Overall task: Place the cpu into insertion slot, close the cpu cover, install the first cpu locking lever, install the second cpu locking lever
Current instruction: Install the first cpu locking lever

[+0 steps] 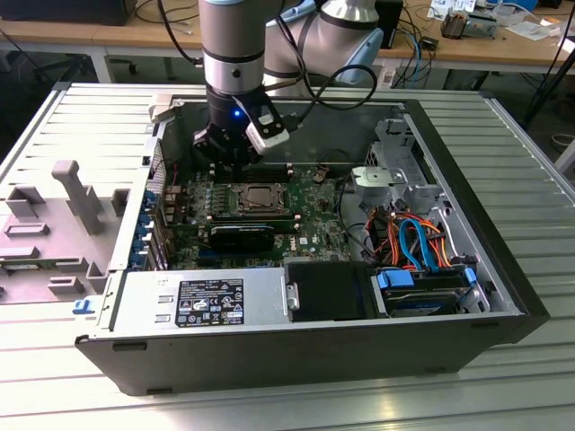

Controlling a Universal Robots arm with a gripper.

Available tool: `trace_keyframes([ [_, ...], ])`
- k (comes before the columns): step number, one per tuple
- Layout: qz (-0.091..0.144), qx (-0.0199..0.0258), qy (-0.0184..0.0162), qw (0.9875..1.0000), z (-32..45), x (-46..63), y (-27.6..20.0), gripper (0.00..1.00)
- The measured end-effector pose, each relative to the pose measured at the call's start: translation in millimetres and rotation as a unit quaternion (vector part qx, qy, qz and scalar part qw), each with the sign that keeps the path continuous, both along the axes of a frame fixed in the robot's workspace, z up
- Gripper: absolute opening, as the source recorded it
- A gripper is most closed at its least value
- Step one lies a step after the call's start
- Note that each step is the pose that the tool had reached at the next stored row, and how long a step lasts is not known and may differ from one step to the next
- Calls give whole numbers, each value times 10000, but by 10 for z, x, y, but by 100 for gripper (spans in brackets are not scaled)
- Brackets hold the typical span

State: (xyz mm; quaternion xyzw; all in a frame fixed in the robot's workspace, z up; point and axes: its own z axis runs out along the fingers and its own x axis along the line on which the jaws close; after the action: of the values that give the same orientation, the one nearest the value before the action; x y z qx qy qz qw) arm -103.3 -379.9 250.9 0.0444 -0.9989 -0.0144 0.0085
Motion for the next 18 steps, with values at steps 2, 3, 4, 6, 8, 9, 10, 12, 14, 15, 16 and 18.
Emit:
trace_keyframes([
  [2, 0, 0, 0, 10000, 0, -4, 0, 11],
  [3, 0, 0, 0, 10000, 0, -8, 0, 11],
  [4, 0, 0, 0, 10000, 0, -10, 0, 11],
  [6, 0, 0, 0, 10000, 0, -22, 0, 11],
  [8, 0, 0, 0, 10000, 0, -22, 1, 11],
  [9, 0, 0, 0, 10000, 0, -22, 1, 11],
  [10, 0, 0, 0, 10000, 0, -22, 1, 11],
  [12, 0, 0, 0, 10000, 0, -23, 1, 11],
  [14, 0, 0, 0, 10000, 0, -23, 1, 11],
  [15, 0, 0, 0, 10000, 0, -25, 2, 11],
  [16, 0, 1, 0, 10000, 0, -27, 2, 11],
  [18, 0, 0, 0, 10000, 1, -39, 1, 11],
])
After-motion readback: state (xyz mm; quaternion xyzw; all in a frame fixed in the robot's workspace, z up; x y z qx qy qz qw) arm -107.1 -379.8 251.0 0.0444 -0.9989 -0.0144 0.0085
